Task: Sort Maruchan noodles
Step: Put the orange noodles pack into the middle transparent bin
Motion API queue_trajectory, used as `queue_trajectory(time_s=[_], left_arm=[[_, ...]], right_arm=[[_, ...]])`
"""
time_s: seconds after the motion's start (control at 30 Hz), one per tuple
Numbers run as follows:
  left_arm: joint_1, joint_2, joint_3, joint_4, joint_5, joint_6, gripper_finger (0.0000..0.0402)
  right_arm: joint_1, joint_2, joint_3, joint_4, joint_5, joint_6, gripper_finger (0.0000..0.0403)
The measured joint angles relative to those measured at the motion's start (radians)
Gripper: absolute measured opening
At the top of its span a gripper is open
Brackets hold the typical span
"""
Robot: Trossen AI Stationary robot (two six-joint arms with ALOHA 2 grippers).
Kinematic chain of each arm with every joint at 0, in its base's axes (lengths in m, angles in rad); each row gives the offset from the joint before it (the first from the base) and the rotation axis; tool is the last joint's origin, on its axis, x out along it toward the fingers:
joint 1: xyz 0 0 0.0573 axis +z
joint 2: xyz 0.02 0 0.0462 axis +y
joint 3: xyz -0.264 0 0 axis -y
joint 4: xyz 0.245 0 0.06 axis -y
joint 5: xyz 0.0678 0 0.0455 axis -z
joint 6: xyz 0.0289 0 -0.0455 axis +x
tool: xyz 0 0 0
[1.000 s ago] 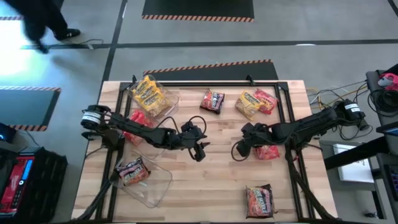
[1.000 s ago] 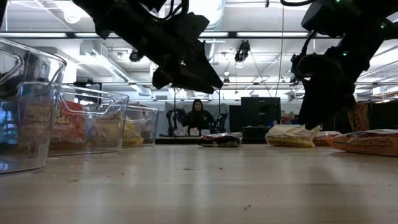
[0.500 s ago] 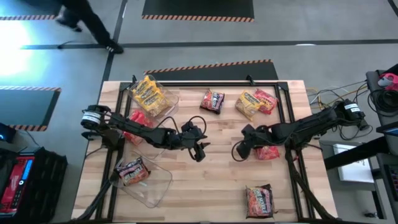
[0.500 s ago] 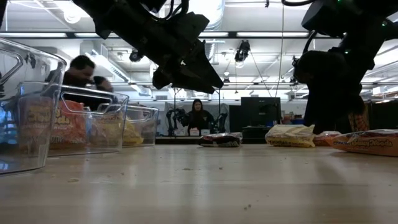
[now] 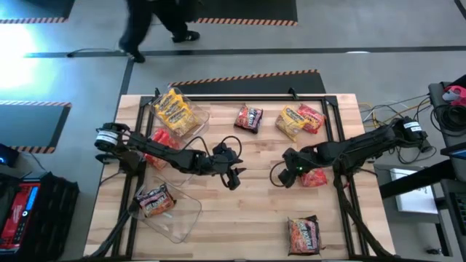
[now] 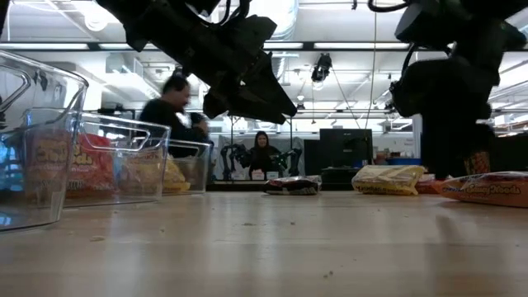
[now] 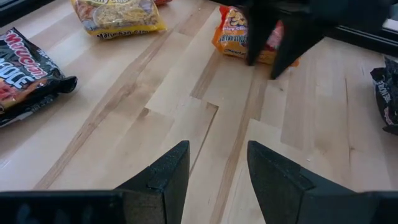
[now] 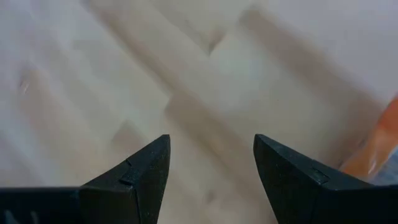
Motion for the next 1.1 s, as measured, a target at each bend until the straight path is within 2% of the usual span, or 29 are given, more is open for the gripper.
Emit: queue_trajectory(time_s=[0.03, 0.1, 0.3, 0.5, 0.83, 1.1], left_arm=[[0.0, 0.0, 0.0, 0.0, 0.0, 0.0, 0.0144], [0.0, 0.0, 0.0, 0.0, 0.0, 0.003, 0.0144], [0.0, 0.0, 0.0, 0.0, 0.0, 0.016, 0.0144], [0.0, 0.0, 0.0, 0.0, -0.001, 0.025, 0.0144], [0.0, 0.0, 0.0, 0.0, -0.002, 0.027, 0.0144], [0.0, 0.0, 0.0, 0.0, -0.002, 0.027, 0.0144]], right_arm=[[-0.005, 0.0, 0.02, -0.038, -0.041, 0.004, 0.0219], [0.0, 0.0, 0.07, -0.139, -0.057, 0.004, 0.0219], [0.032, 0.0, 0.247, -0.501, 0.019, -0.022, 0.0219], [0.039, 0.0, 0.248, -0.721, 0.02, 0.037, 0.0219], [0.039, 0.0, 0.166, -0.718, 0.002, 0.049, 0.0219], [0.039, 0.0, 0.103, -0.591, -0.04, 0.045, 0.0219]])
